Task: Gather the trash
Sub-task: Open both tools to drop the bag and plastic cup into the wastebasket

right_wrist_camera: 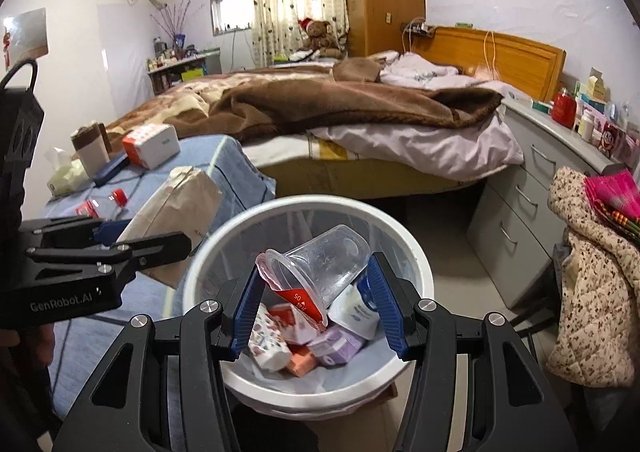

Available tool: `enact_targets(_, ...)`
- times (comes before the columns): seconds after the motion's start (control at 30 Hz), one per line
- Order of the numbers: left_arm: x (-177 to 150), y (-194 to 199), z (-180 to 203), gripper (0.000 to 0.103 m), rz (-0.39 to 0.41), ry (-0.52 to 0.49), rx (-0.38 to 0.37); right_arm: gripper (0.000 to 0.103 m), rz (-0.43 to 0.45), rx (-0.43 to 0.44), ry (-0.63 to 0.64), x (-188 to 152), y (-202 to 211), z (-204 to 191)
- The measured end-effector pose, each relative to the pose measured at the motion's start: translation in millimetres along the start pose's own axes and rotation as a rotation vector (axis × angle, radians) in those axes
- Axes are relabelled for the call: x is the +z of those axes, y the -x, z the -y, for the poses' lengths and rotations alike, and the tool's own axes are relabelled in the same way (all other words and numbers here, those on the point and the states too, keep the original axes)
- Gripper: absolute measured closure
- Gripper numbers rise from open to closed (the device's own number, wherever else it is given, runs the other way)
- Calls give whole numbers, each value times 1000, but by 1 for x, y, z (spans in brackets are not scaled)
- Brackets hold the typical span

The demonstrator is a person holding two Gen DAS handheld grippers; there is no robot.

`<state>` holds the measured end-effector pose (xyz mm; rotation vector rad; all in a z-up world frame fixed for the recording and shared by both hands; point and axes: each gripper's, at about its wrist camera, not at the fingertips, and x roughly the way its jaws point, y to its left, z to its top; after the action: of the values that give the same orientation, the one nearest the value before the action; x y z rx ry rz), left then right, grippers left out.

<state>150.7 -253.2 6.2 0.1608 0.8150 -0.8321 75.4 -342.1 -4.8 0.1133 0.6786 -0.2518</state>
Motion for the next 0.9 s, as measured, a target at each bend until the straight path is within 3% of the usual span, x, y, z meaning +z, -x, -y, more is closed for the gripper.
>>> enact_targets(0.37,7,-20,3,51,-28,-20,28,49,-83,-5,28,-8,-23,12)
enact_targets(0.6,10,-20,-6,37,-19,3,43,48,-123,3,44,-9,-34,13)
enact_targets(0.73,12,-16,-9,32,-8,14,36,36,-118,3,35,-9,-32,13)
enact_targets(0.9,11,-10,-15,31,1,28,48,36,-103,5,28,-7,-28,10)
